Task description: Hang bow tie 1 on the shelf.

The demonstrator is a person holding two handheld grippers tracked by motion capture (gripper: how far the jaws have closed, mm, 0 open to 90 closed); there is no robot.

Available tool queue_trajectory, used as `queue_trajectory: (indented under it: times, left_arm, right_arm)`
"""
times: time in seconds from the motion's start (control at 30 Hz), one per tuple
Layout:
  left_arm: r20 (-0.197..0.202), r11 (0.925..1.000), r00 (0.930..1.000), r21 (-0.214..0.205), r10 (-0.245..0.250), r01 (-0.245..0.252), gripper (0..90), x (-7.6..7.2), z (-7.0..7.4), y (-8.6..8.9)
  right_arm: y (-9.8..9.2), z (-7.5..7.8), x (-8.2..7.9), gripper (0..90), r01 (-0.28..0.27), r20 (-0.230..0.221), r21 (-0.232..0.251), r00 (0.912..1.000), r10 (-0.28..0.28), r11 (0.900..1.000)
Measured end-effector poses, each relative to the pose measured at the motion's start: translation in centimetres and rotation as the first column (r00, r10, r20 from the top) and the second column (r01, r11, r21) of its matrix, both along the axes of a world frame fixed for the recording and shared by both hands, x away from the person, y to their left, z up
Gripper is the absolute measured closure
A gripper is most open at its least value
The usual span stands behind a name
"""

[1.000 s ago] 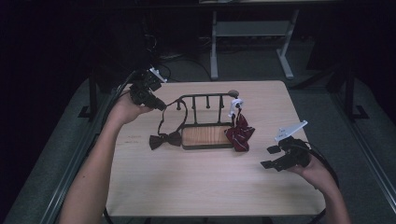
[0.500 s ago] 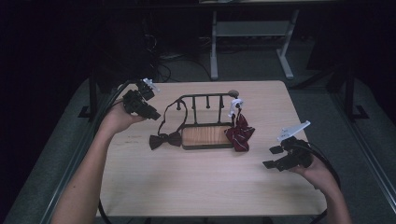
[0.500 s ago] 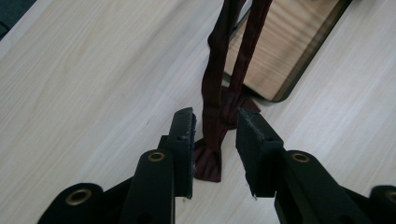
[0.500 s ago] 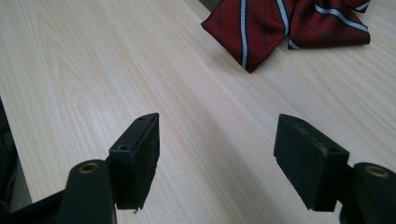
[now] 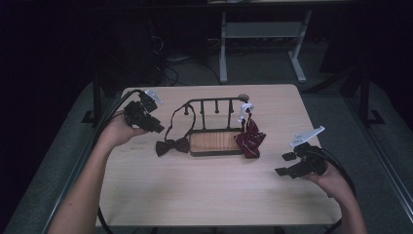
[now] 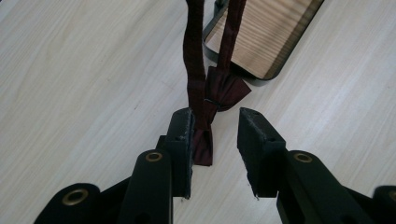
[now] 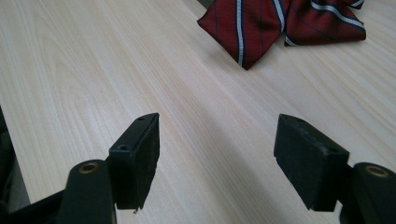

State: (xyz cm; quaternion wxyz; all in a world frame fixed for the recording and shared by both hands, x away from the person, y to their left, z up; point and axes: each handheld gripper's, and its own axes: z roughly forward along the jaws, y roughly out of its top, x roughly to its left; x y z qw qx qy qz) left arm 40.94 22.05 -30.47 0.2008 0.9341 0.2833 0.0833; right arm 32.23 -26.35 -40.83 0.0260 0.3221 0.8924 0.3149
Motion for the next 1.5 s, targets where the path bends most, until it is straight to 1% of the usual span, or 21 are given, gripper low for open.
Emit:
queue_trajectory:
  times: [0.07,0.1,0.17,0.2,0.23,0.27,0.3,0.37,0.4,0.43,0.6,0.67,0.77,0.83,0.87,0.97,1.27,1.43,1.5]
  left_arm:
    - [0.001,1.0000,1.0000,-0.001,-0.001,0.001,66.0,-0.1,0.0,0.0]
    - [0.008,0.9999,1.0000,-0.011,-0.002,0.002,65.6,-0.4,-0.1,0.0]
    - [0.009,0.9999,0.9999,-0.005,-0.011,0.011,65.6,-0.5,-0.1,0.0]
    - [0.011,0.9999,0.9999,-0.014,-0.006,0.006,65.6,-0.7,-0.2,0.0]
    - [0.014,0.9998,0.9998,-0.017,-0.010,0.011,65.0,-1.0,-0.3,0.1]
    - [0.014,0.9998,0.9998,-0.017,-0.010,0.011,64.6,-1.0,-0.3,0.1]
    - [0.017,0.9995,0.9998,-0.029,-0.013,0.014,64.6,-1.2,-0.4,0.2]
    - [0.018,0.9991,0.9994,-0.031,-0.028,0.029,62.4,-1.5,-0.5,0.4]
    - [0.021,0.9988,0.9995,-0.042,-0.022,0.023,62.1,-1.7,-0.6,0.4]
    - [0.021,0.9987,0.9992,-0.037,-0.035,0.036,61.5,-1.9,-0.7,0.6]
    - [0.026,0.9983,0.9991,-0.047,-0.034,0.035,60.5,-2.5,-1.0,0.8]
    - [0.029,0.9973,0.9991,-0.065,-0.032,0.034,60.4,-2.8,-1.2,0.9]
    - [0.029,0.9971,0.9987,-0.062,-0.042,0.044,60.1,-3.2,-1.5,1.0]
    - [0.030,0.9969,0.9987,-0.067,-0.041,0.043,59.6,-3.4,-1.9,0.9]
    - [0.028,0.9971,0.9984,-0.057,-0.049,0.051,59.6,-3.4,-2.0,1.0]
    - [0.026,0.9972,0.9986,-0.058,-0.046,0.047,58.1,-3.7,-2.5,1.1]
    - [0.023,0.9969,0.9986,-0.061,-0.048,0.049,55.9,-4.3,-3.1,1.3]
    - [0.031,0.9964,0.9982,-0.066,-0.051,0.053,54.8,-4.7,-3.4,1.4]
    - [0.031,0.9967,0.9984,-0.064,-0.048,0.050,52.8,-4.8,-3.5,1.4]
  right_arm:
    - [0.0,0.0,0.0,31.2,0.000,0.000,0.001,1.0000,0.000,1.0000]
    - [0.0,0.0,0.0,31.2,0.000,0.000,0.000,1.0000,0.000,1.0000]
    - [0.0,0.0,0.0,31.2,-0.001,0.001,0.000,1.0000,0.001,1.0000]
    - [0.0,0.0,0.0,31.2,0.000,0.000,0.000,1.0000,0.000,1.0000]
    - [-0.1,-0.1,0.0,31.2,-0.002,0.001,0.001,1.0000,0.002,1.0000]
    - [-0.1,-0.1,0.0,31.2,-0.002,0.001,0.001,1.0000,0.002,1.0000]
    - [-0.1,-0.1,0.0,31.1,0.001,0.000,0.000,1.0000,-0.001,1.0000]
    - [0.0,-0.1,0.1,31.0,0.004,-0.002,-0.005,1.0000,-0.004,1.0000]
    - [0.0,-0.1,0.1,31.1,0.005,-0.005,-0.006,1.0000,-0.005,1.0000]
    - [0.0,-0.1,0.1,31.0,0.005,-0.004,-0.004,1.0000,-0.005,1.0000]
    - [0.1,-0.2,0.1,31.0,0.003,-0.005,-0.006,1.0000,-0.003,1.0000]
    - [0.1,-0.2,0.1,31.0,0.005,-0.006,-0.005,1.0000,-0.005,1.0000]
    - [0.1,-0.2,0.1,31.0,0.004,-0.007,-0.008,1.0000,-0.004,1.0000]
    - [0.2,-0.2,0.1,31.0,0.004,-0.008,-0.008,1.0000,-0.004,1.0000]
    - [0.2,-0.2,0.1,31.0,0.004,-0.008,-0.008,1.0000,-0.004,1.0000]
    - [0.1,-0.2,0.1,31.0,0.004,-0.006,-0.009,1.0000,-0.004,1.0000]
    - [0.0,-0.2,0.1,31.0,0.005,-0.004,-0.010,1.0000,-0.005,0.9999]
    - [-0.1,-0.3,0.1,31.0,0.009,-0.010,-0.012,0.9999,-0.010,0.9999]
    - [-0.1,-0.3,0.1,30.9,0.005,-0.006,-0.012,1.0000,-0.005,0.9999]
